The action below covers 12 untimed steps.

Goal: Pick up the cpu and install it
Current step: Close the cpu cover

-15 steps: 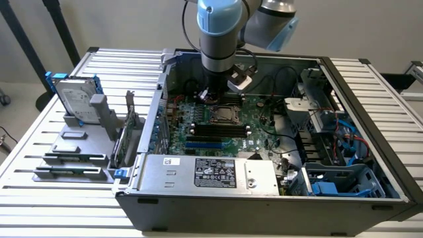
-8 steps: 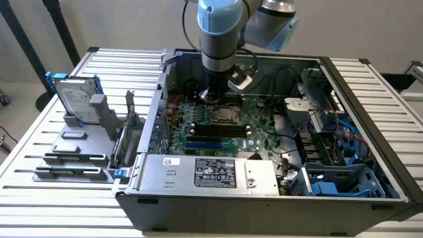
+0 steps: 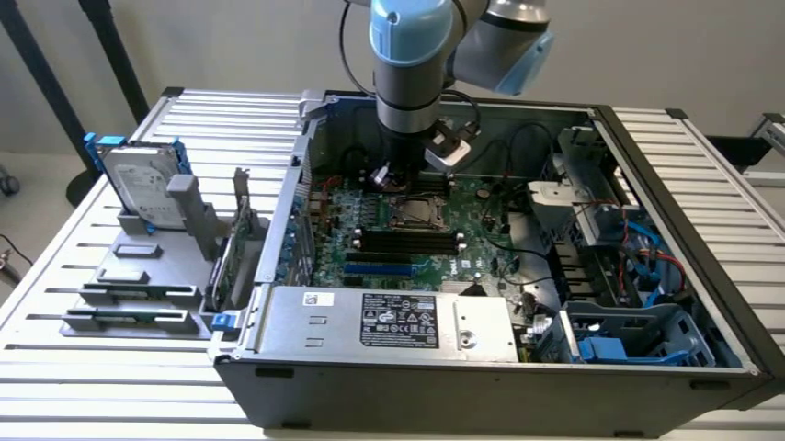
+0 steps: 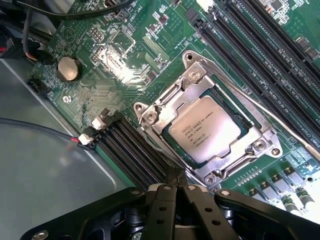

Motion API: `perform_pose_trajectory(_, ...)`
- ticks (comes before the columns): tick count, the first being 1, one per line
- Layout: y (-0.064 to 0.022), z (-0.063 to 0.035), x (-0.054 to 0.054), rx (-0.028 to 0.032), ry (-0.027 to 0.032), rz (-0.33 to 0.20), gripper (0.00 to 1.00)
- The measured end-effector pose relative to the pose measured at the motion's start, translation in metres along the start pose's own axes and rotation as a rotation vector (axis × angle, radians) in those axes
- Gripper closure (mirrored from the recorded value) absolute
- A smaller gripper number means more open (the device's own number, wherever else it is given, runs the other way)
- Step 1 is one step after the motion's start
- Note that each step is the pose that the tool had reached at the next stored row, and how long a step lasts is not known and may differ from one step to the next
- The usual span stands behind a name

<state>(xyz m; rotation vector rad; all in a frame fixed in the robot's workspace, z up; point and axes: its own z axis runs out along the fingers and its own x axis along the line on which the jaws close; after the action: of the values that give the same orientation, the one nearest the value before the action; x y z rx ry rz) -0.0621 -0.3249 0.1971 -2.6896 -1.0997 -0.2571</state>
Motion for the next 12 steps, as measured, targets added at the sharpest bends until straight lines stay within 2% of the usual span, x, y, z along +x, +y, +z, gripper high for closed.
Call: perform_pose_trajectory(12,0.0056,0.0018,0.0051,-0.0017,-0.0019,0.0,0.89)
